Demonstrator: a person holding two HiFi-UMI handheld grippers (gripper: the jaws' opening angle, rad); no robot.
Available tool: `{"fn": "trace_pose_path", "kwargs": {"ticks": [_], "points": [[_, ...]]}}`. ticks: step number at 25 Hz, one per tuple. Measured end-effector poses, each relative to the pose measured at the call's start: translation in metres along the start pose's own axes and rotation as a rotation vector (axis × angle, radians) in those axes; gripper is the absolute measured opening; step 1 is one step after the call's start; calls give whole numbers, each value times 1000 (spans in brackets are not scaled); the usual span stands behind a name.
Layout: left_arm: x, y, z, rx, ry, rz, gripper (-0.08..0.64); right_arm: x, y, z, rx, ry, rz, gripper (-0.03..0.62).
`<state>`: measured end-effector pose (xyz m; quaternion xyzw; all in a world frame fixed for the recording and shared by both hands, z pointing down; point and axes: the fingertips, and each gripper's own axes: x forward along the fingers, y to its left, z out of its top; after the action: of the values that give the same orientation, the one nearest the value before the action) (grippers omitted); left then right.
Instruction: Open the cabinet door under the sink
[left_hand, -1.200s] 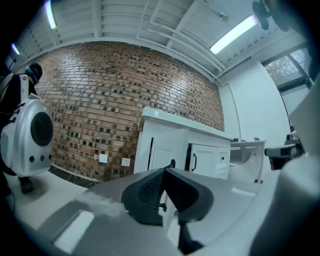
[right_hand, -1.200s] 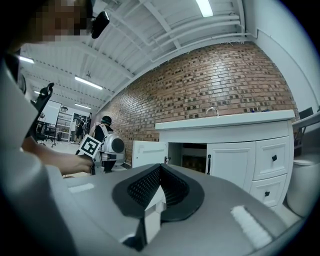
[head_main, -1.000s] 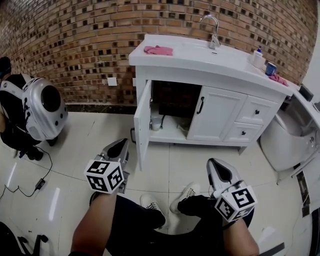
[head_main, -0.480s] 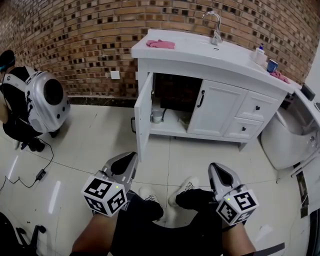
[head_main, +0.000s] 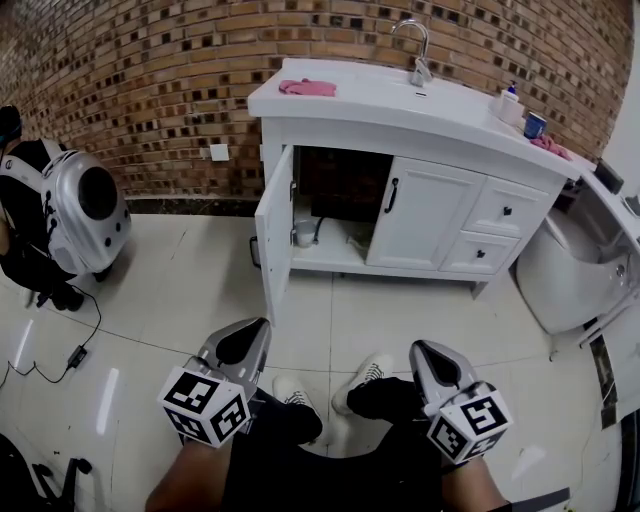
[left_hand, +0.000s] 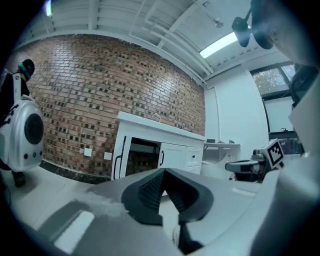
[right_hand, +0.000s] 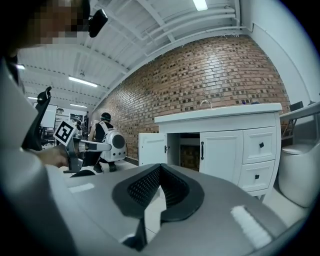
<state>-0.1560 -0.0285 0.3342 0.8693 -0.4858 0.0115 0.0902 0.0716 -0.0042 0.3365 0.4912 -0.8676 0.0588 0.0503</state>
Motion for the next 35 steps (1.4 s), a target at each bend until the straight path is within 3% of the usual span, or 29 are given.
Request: {"fn": "trace_pose_path", "kwargs": {"ticks": [10, 35], "points": [[3, -9, 3, 13, -18, -37, 2, -1, -1, -2, 21, -8, -2, 6], [10, -12, 7, 8, -40, -41, 2, 0, -2, -3, 7, -7, -15, 6]]}}
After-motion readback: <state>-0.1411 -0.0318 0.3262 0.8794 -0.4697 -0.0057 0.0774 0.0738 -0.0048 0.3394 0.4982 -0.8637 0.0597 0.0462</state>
